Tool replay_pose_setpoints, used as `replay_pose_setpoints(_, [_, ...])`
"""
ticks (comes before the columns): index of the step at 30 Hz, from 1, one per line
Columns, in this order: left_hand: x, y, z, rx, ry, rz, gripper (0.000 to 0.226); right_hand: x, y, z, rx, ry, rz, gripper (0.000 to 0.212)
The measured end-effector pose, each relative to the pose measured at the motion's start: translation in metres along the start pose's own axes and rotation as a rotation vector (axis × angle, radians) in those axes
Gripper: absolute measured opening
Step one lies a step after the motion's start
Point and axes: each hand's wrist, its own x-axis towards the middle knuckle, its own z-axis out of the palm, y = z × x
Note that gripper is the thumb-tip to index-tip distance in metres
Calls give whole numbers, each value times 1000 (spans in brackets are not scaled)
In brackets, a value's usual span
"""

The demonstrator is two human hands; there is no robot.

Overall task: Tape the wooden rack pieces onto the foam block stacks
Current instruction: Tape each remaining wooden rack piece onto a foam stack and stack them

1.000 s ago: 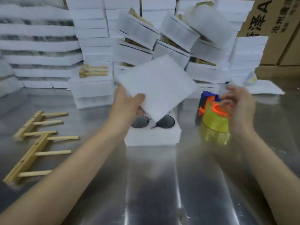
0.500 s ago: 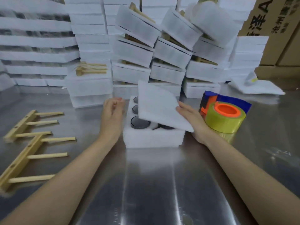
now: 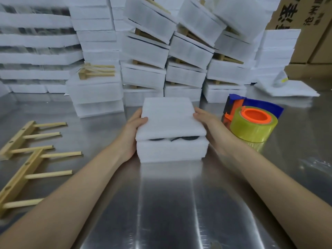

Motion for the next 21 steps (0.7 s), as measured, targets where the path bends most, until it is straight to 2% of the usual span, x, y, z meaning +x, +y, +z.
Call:
replay_pose_setpoints(3, [-5,1,4,-24,22,-5,36,-6,6,-1,-2,-53,-63,46])
replay_pose_setpoints(6, [-10,2,8,3,16,10,37,-6,5,-6,-16,-71,-83,37])
replay_pose_setpoints(9, [-11,1,7,35,21,-36,56,-9,4,-9,-93,-88,-33,34])
replay_pose_setpoints(12, [-11,0,5,95,7,-37,73,-10,6,-10,-297,-183,-24,70])
replay_pose_setpoints(13, [-12,0,5,100,-3,-35,79,-12,7,-12,-315,-223,-32,75])
replay_pose_setpoints(15, [-12,0,3,102,-32,-32,93,-15,8,-15,-306,-272,-45,68])
replay_pose_setpoints(17, [-13,2,2,122,-65,-27,99,-14,7,-16,-317,-302,-101,50])
replay_pose_setpoints(19, [-14,3,2,138,-71,-29,91,-14,5,-14,-308,-298,-137,41])
replay_pose_setpoints(21, [-13,1,4,123,-16,-13,62,-15,5,-13,-298,-279,-163,43])
